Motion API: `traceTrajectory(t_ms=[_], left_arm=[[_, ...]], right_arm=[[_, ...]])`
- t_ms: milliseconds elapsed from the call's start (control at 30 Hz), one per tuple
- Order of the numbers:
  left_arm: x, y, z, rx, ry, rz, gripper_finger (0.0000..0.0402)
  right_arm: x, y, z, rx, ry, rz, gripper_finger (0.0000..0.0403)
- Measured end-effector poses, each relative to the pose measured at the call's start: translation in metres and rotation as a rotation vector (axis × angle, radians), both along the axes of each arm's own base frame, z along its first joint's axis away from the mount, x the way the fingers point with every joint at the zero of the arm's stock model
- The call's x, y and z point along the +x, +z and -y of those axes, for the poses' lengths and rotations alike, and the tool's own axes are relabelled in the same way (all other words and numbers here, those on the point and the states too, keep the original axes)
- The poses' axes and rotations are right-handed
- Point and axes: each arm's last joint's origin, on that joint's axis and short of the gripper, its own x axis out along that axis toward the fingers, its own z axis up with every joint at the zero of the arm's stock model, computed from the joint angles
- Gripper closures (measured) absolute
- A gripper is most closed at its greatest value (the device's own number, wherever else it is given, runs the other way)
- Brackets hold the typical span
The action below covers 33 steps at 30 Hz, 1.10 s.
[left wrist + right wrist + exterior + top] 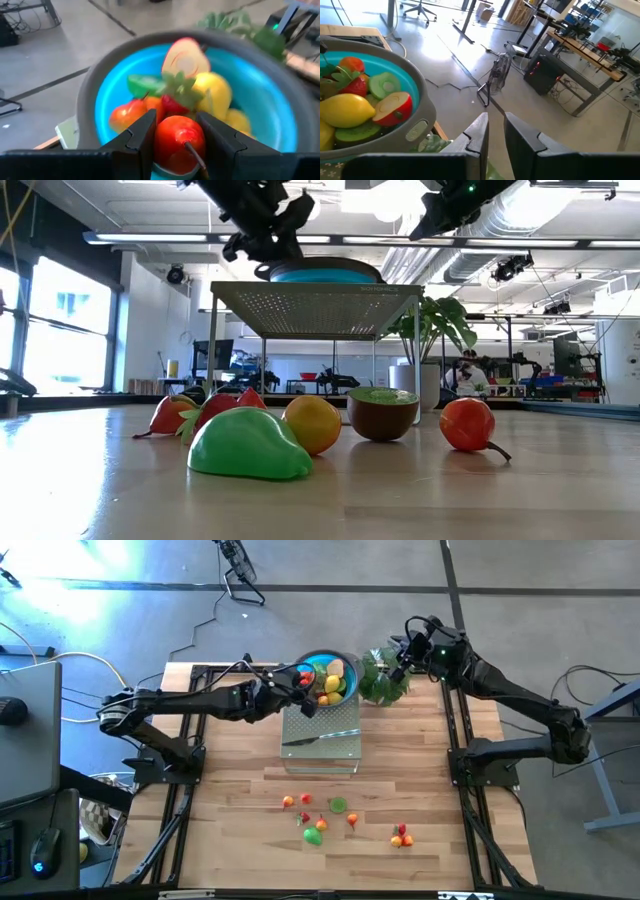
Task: Pick & Place Fruit
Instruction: Put the orange peach in the blue bowl on the shelf
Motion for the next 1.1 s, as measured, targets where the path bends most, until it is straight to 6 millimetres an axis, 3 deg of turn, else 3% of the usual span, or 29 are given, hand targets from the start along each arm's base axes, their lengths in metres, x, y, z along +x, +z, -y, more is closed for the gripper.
traceTrajectory(t_ms=[833,1100], left_arm=[[0.0026,0.0005,-0.0015,0.0,0.007,0.029,0.0276],[0.0014,0.001,-0.0082,-0.024,0.019,0.058,0.0221]], right_arm=[[0.0,-0.0001,-0.0001,0.0,0.0,0.0,0.035],[0.0,-0.0001,-0.0001,0.0,0.0,-0.001,0.035]])
